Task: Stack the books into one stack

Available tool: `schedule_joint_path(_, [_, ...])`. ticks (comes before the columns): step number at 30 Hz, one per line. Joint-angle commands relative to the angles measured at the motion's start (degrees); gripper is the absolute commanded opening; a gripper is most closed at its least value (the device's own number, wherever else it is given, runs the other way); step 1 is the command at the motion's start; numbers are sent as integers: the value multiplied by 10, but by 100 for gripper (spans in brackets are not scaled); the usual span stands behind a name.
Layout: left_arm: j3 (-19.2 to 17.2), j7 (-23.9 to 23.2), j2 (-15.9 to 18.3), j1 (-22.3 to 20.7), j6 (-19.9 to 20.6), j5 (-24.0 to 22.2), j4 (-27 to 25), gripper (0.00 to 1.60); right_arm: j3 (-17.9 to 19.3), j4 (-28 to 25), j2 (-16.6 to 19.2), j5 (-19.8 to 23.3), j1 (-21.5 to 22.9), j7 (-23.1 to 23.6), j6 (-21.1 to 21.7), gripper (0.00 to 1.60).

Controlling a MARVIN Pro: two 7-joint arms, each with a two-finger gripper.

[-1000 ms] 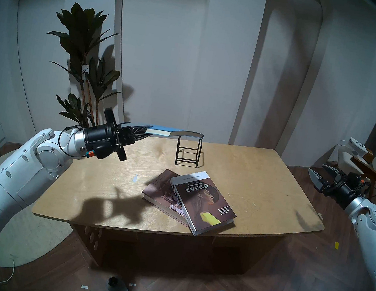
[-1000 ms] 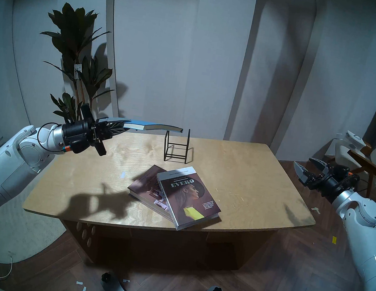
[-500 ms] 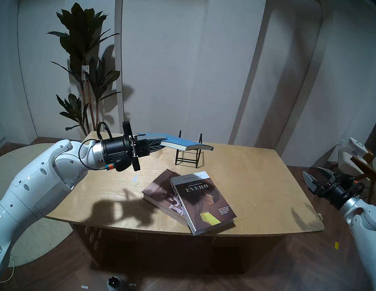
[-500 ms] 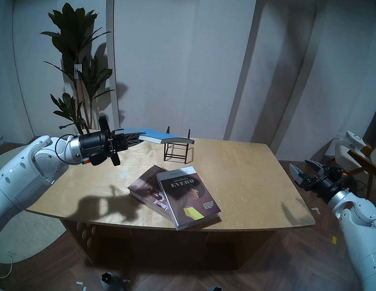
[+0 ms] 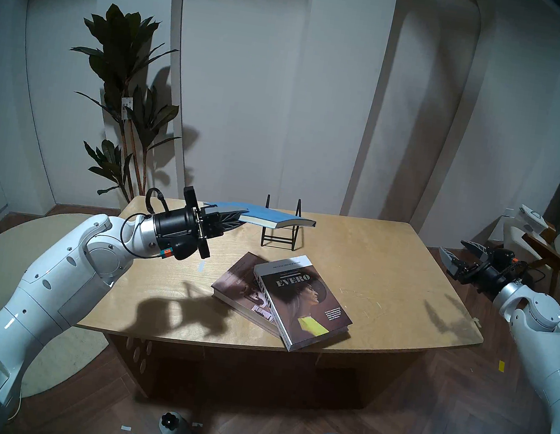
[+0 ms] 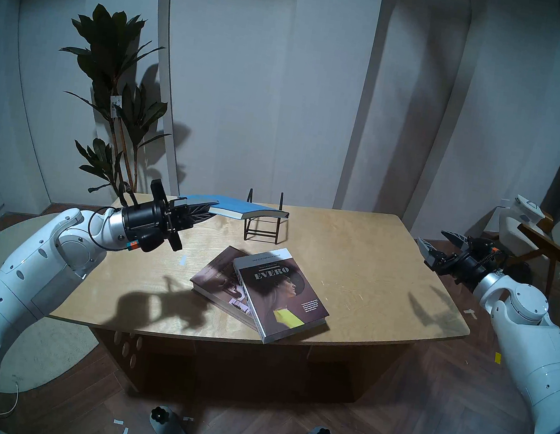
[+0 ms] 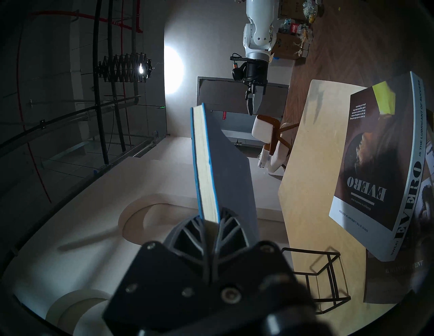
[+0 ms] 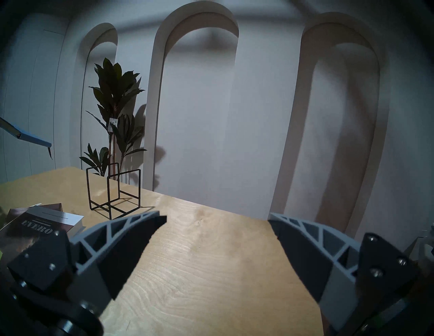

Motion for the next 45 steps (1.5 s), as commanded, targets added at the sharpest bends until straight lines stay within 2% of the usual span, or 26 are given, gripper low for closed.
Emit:
schedule_joint_path(1, [15,-17,3,-9,-7,-44,4,0,-14,23,-7,-1,68,13,-10,160])
schedule_joint_path(6, [11,-7,-5,-2,-8,-28,0,0,-26,43,-11,-3,89,25,-15,160])
schedule_joint_path(8, [-9,22,-8,11,-22,7,-24,0,-30,47,-11,-2,93,27,-15,160])
schedule_joint_path(12, [-24,42,-5,23,-22,23,-51,0,-32,49,-11,-1,95,29,-15,160])
schedule_joint_path(16, [-50,84,-12,51,-22,84,-77,0,-35,56,-13,-2,102,36,-17,160])
schedule_joint_path(17, [-50,84,-12,51,-22,84,-77,0,-35,56,-13,-2,102,36,-17,160])
schedule_joint_path(18, [-54,96,-22,59,-22,115,-80,0,-35,58,-13,-2,103,38,-17,160])
schedule_joint_path(25, [-38,117,-46,76,-22,178,-90,0,-35,60,-14,-2,104,41,-17,160])
schedule_joint_path(28, [-29,134,-61,88,-22,228,-88,0,-35,61,-14,-2,105,45,-16,160])
schedule_joint_path(31, [-23,135,-66,89,-22,242,-86,0,-35,62,-14,-2,105,45,-16,160])
schedule_joint_path(35, [-13,149,-80,93,-22,287,-81,0,-36,64,-14,-2,105,48,-16,160])
schedule_joint_path(39, [-6,170,-100,88,-12,333,-80,0,-37,71,-14,-3,101,53,-19,160])
schedule_joint_path(45, [0,192,-118,82,2,374,-75,0,-39,72,-17,-3,100,60,-23,160])
